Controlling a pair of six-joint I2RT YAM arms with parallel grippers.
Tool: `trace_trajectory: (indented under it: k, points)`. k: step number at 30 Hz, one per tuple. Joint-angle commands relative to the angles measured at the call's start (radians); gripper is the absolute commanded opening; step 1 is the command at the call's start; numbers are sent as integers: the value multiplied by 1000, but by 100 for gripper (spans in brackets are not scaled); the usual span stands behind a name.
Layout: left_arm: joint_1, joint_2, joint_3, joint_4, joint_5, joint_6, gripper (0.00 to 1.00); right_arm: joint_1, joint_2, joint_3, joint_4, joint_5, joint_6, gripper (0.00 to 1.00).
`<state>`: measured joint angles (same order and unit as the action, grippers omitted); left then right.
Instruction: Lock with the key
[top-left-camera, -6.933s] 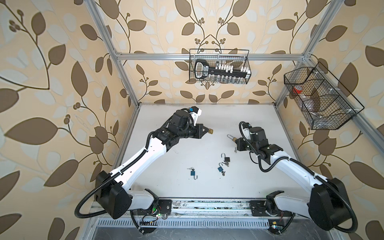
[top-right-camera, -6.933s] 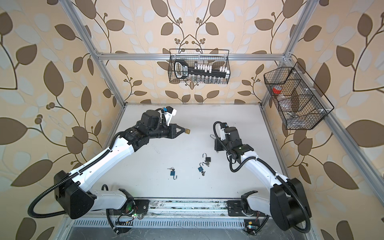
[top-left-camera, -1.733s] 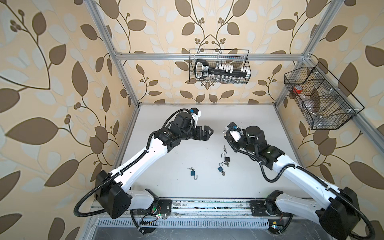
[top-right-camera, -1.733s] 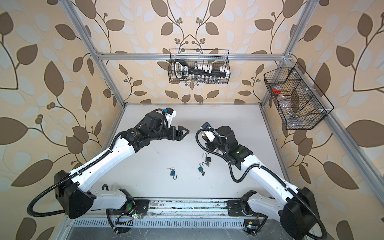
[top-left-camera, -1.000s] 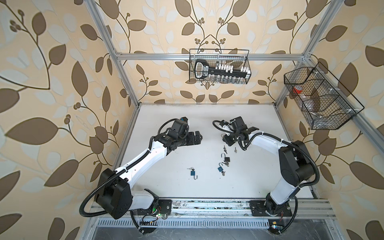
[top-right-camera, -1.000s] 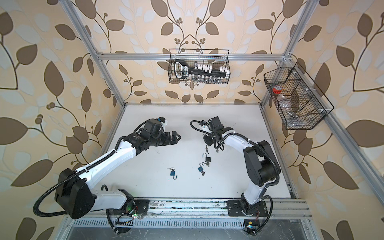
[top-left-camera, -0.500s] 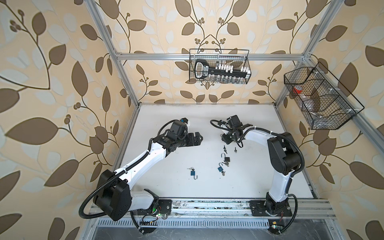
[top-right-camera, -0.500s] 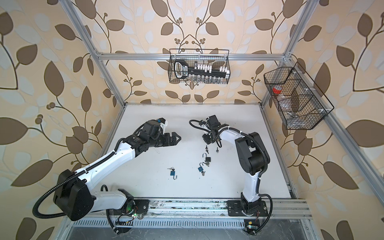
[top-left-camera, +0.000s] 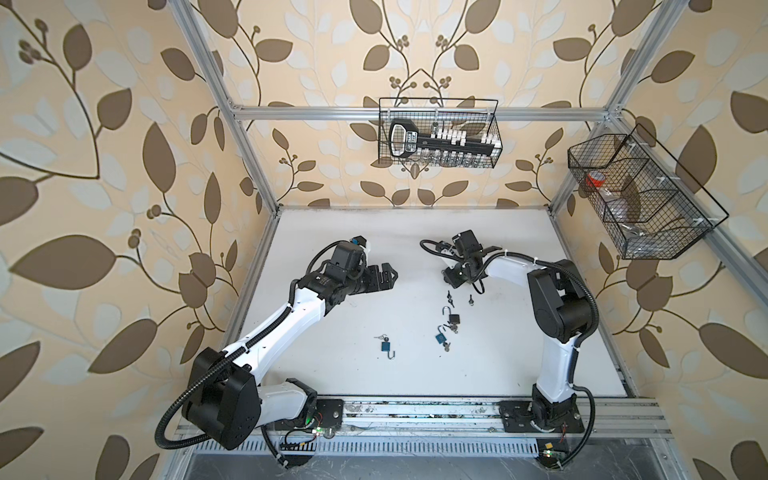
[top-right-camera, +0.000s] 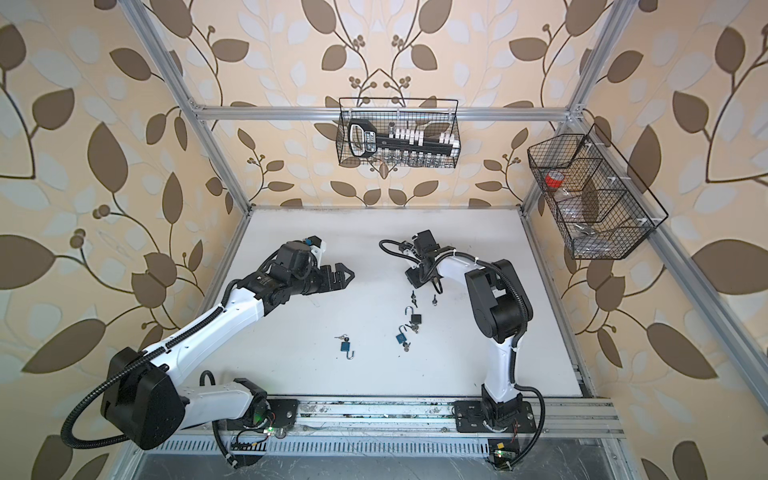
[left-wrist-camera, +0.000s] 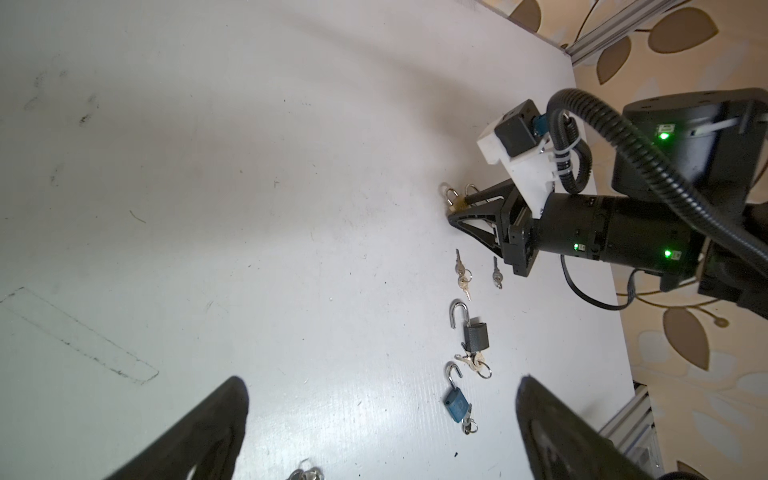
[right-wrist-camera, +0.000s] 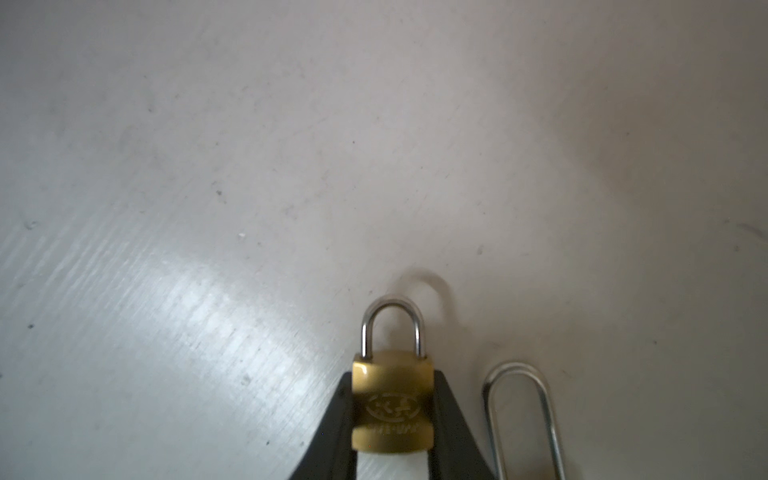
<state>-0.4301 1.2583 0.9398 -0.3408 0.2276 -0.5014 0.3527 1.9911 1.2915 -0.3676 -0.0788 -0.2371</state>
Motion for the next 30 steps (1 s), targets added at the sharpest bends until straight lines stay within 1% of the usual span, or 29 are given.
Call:
trace_trajectory:
  k: [1,9,13,17,20,22,24,26,30]
  points:
    - [14,-32,-11,-13,-14,-16,99,-2,23,29,-25,13,-13,27]
    - [19,-67,-27,-12,-39,-7,99,-2,12,24,-26,9,-13,39]
    - [19,-65,-15,-29,-53,7,99,-2,-7,23,-21,-5,-6,41]
    - [19,-57,7,-40,-36,42,99,-2,-90,-4,24,-2,33,40]
    - [18,-42,26,-51,-18,78,99,0,-194,-86,97,22,117,41]
    - [13,-41,20,-34,-5,90,99,1,-276,-166,137,58,207,40]
    - [-5,-41,10,-11,3,95,99,9,-342,-222,131,102,294,40]
    - [-49,-31,7,9,-6,100,99,29,-417,-287,119,157,384,39]
    - [-147,21,1,54,-21,96,99,89,-560,-405,91,217,507,39]
